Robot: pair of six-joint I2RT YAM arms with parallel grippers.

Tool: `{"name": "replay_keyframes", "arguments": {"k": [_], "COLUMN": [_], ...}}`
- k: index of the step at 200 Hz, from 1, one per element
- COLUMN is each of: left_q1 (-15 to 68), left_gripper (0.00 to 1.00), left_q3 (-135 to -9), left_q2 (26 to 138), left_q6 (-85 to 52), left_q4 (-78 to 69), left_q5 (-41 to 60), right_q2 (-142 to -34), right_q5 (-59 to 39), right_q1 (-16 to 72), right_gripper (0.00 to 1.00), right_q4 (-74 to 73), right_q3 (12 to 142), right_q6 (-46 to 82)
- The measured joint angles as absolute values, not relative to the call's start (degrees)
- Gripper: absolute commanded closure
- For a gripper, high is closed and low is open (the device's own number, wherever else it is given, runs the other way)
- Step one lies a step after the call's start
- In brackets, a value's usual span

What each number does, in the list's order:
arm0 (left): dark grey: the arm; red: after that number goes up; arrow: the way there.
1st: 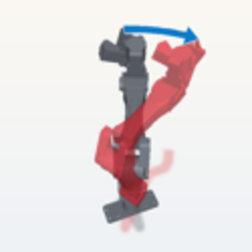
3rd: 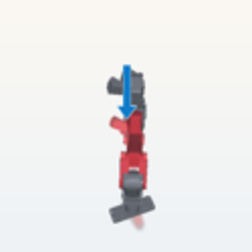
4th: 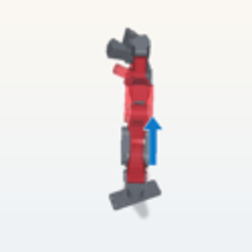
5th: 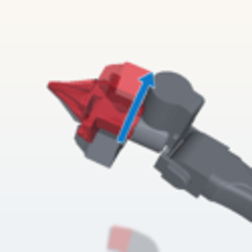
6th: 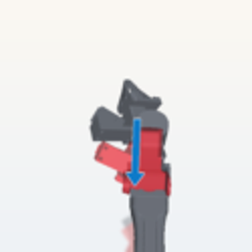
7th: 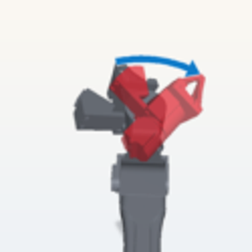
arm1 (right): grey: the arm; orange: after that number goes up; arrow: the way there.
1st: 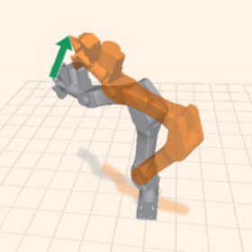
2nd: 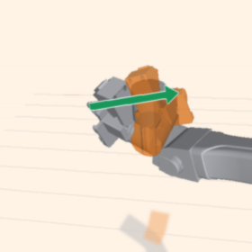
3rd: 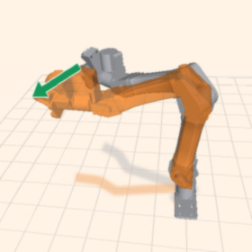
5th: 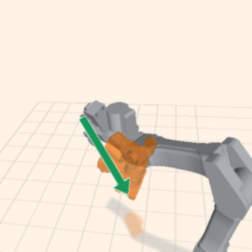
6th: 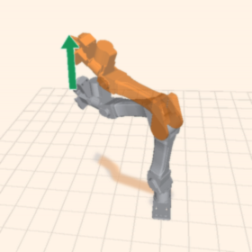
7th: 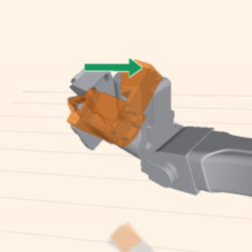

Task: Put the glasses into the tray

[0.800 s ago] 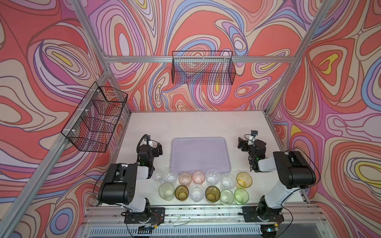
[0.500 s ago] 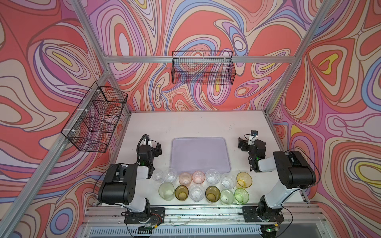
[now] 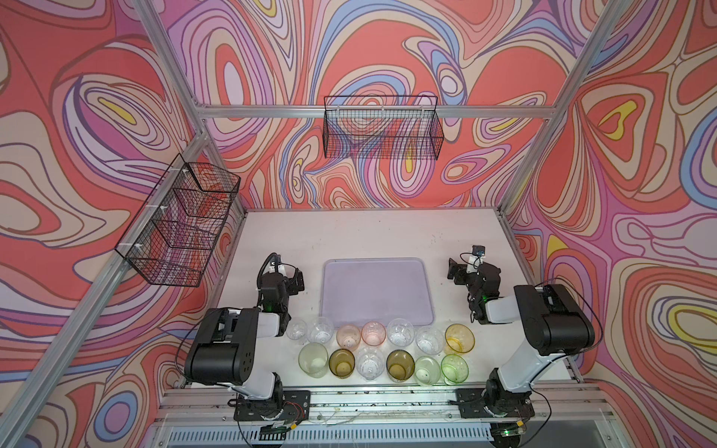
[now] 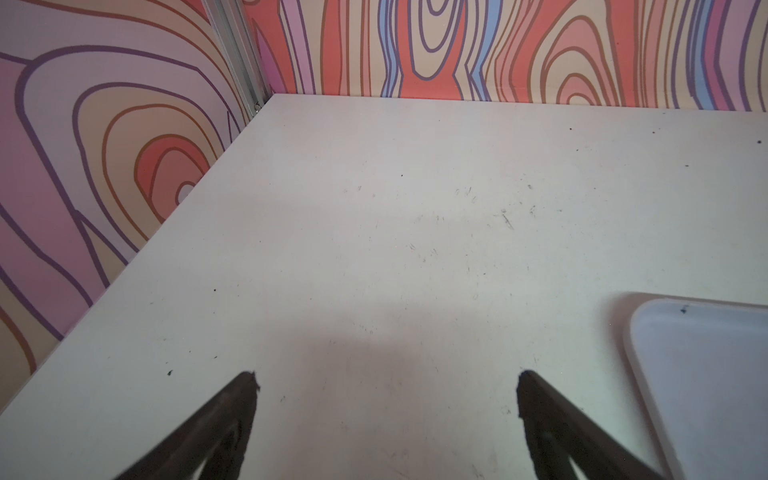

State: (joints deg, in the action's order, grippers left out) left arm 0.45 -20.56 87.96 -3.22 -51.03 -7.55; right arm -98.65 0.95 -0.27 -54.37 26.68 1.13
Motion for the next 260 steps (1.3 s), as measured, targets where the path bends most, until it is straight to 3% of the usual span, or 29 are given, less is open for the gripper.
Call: {"name": "replay_keyframes", "arguments": {"k": [80, 134, 191, 260], "left_q1": [0.4, 0.6, 2.6, 5.8], "left_gripper": [0.0, 0.0, 0.02, 0.01], "left_q3": [-20.6, -23.7, -32.4, -49.3], "left_q2": [87.8, 81.0, 75.3, 75.1], "left_q6": [-3.2, -3.2, -7.7, -14.9], "left_q4": [-50.6, -41.5, -23.9, 0.5], "left_q5": [-7.6, -8.0, -9.8, -8.4], "right_q2": [-98.3, -92.0, -85.3, -84.1], "right_q5": [1.1, 5.3, 9.7, 9.0], "right_q1": [-0.3, 0.2, 0.6, 0.7], "right_gripper": [0.01, 0.01, 0.02, 0.01], "right_q4": [-54.0, -45.6, -22.2, 19.5], "right_q3": [26.7, 29.2, 42.2, 65.8], "right_q6": [1.1, 1.6, 7.0, 15.3]}}
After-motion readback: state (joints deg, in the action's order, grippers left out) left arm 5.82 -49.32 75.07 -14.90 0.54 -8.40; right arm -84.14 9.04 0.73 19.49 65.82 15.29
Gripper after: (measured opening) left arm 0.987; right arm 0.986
